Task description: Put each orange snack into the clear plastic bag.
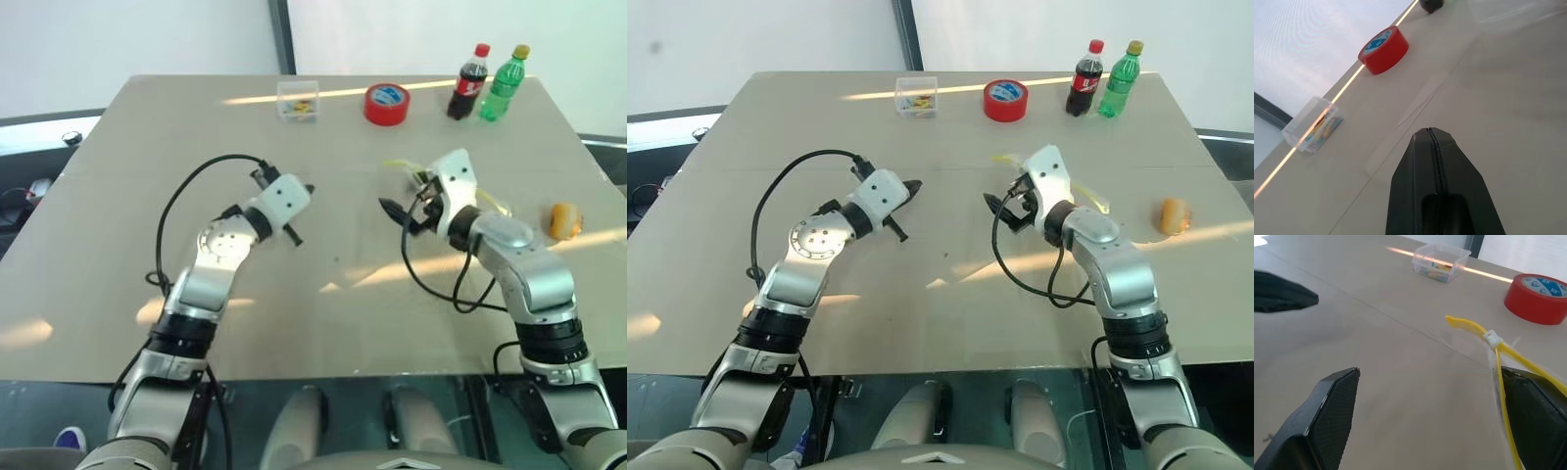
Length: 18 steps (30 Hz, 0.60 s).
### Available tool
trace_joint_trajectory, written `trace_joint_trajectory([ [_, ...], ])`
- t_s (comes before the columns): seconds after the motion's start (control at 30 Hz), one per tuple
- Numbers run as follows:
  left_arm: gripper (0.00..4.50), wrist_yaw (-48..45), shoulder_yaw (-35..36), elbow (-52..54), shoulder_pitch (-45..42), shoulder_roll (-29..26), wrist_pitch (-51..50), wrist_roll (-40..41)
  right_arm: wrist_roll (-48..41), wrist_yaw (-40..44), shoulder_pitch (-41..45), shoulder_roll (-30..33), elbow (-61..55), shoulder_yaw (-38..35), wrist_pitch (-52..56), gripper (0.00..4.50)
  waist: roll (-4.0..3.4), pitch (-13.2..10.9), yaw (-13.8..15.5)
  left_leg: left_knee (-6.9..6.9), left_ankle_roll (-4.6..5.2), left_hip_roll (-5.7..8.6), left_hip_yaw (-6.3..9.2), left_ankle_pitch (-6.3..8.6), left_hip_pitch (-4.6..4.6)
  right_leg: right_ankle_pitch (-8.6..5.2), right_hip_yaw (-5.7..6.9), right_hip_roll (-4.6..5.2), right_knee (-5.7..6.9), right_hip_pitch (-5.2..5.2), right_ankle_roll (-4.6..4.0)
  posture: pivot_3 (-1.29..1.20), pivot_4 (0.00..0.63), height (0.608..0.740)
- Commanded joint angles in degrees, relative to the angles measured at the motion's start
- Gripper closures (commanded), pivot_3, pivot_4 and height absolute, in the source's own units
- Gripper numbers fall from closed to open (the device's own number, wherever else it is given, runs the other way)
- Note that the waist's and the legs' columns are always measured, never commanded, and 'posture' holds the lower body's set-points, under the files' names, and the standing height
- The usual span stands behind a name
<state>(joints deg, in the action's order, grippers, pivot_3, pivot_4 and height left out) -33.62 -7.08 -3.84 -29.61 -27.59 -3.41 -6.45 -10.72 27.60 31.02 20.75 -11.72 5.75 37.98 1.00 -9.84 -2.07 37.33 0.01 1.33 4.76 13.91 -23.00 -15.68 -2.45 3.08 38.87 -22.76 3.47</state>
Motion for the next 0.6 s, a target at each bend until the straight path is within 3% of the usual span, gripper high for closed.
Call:
trace_joint_trajectory([
  [0.03,4.25,-4.3,0.5,2.5,-0.6,-0.5,-0.4,4.0,4.8,-0.5,0.7,2.7,1.5,2.4,-3.7,0.29,0.00,0.0,0.0,0.00,0.00,0.03,-0.01,0.00,0.00,0.00,0.00,0.00,0.00,0.00,0.00,0.00,0.150,0.740],
  [0.1,3.65,-5.2,-0.2,1.4,-2.1,-0.5,0.7,3.8,6.6,-1.3,0.9,3.2,2.6,3.0,-4.8,0.95,0.00,0.0,-0.1,0.00,0.00,0.03,-0.02,0.00,0.00,0.00,0.00,-0.01,0.00,0.00,0.00,0.00,0.150,0.740],
  [0.23,1.85,-4.5,-2.2,-2.6,-5.8,-0.2,3.5,0.9,9.9,-2.2,1.2,4.0,3.6,4.1,-6.8,2.92,0.00,0.0,0.0,0.00,0.00,0.05,0.00,0.00,-0.01,0.00,0.02,-0.02,0.00,0.00,0.00,0.00,0.150,0.740],
  [0.33,1.84,-3.7,-3.7,-6.5,-8.8,0.9,6.6,-0.8,10.0,-2.6,1.2,3.1,2.9,3.4,-6.8,4.44,0.00,0.0,-0.1,0.01,0.00,0.06,-0.03,0.00,0.00,0.00,-0.01,-0.02,-0.01,0.00,0.00,0.00,0.150,0.740],
  [0.6,1.84,-6.6,-7.8,-9.8,-12.1,2.3,14.0,-2.5,9.6,-2.5,1.4,0.8,-1.5,3.6,-5.3,4.49,0.00,0.0,-0.2,0.01,0.00,0.06,-0.03,0.00,-0.02,0.00,-0.01,-0.04,0.00,-0.02,0.00,0.00,0.150,0.740],
])
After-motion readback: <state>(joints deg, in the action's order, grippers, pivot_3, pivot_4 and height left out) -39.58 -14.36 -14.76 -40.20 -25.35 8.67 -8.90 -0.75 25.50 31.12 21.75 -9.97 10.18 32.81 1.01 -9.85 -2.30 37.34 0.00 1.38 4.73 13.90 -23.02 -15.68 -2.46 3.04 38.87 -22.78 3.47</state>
